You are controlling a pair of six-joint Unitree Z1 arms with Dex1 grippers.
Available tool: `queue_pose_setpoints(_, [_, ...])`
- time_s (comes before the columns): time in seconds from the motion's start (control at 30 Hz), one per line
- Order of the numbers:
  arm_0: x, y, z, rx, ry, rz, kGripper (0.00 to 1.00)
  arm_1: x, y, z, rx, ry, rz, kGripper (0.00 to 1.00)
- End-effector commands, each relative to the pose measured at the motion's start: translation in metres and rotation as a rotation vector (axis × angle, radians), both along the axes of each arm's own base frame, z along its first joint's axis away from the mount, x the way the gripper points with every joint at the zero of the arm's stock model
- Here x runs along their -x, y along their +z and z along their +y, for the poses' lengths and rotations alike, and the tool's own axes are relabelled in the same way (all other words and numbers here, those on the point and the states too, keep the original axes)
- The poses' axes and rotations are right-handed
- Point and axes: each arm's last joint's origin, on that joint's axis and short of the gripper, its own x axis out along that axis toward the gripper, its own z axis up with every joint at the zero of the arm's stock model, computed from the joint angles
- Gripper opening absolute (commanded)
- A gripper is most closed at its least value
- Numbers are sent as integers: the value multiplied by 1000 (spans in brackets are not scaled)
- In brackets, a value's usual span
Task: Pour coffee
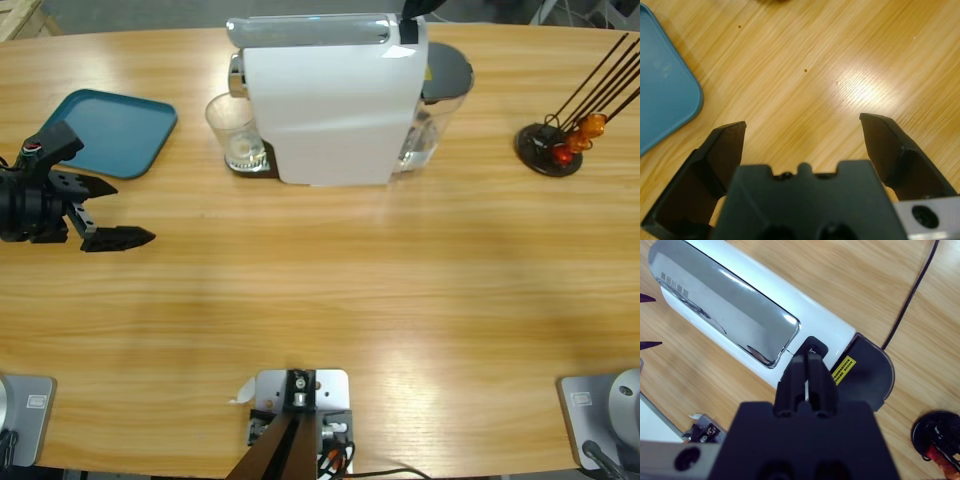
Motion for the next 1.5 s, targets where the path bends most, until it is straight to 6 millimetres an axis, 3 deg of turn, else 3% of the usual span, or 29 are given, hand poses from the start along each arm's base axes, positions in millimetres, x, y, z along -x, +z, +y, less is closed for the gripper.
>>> queue_pose_setpoints(0.03, [-1, -17, -2, -45, 5, 48, 996, -19, -58, 15, 87, 16, 153, 0])
queue_pose_setpoints(0.4, [-1, -18, -2, -45, 4, 49, 996, -24, -80, 13, 140, -7, 256, 0])
queue_pose_setpoints(0.5, [-1, -17, -2, -45, 4, 48, 996, -23, -69, 13, 122, -2, 224, 0])
queue_pose_setpoints(0.57, [-1, -17, -2, -43, 4, 46, 996, -20, -44, 11, 87, 26, 140, 0])
queue_pose_setpoints(0.6, [-1, -17, -2, -43, 4, 45, 996, -16, -21, 8, 70, 31, 61, 119])
queue_pose_setpoints(0.63, [0, -17, -2, -42, 4, 44, 996, -12, -1, 5, 53, 30, -5, 714])
queue_pose_setpoints(0.67, [0, -16, -2, -41, 1, 42, 996, -6, 20, 1, 32, 35, -72, 979])
queue_pose_setpoints(0.77, [3, -13, -2, -33, -5, 30, 996, 19, 68, -15, -11, 16, -214, 1000])
queue_pose_setpoints(0.9, [7, -6, 1, -12, -6, 0, 996, 61, 100, -33, -71, 31, -283, 1000])
queue_pose_setpoints(1.0, [11, 0, 3, 13, -6, -21, 996, 88, 83, -40, -65, 76, -209, 1000])
queue_pose_setpoints(1.2, [33, 20, 15, 76, 14, -67, 996, 151, 28, -65, -103, 140, -197, 1000])
queue_pose_setpoints(1.33, [41, 21, 19, 103, 9, -69, 996, 176, -14, -80, -121, 142, -185, 1000])
queue_pose_setpoints(1.5, [35, 13, 13, 102, -18, -14, 996, 201, -72, -100, -93, 116, -237, 1000])
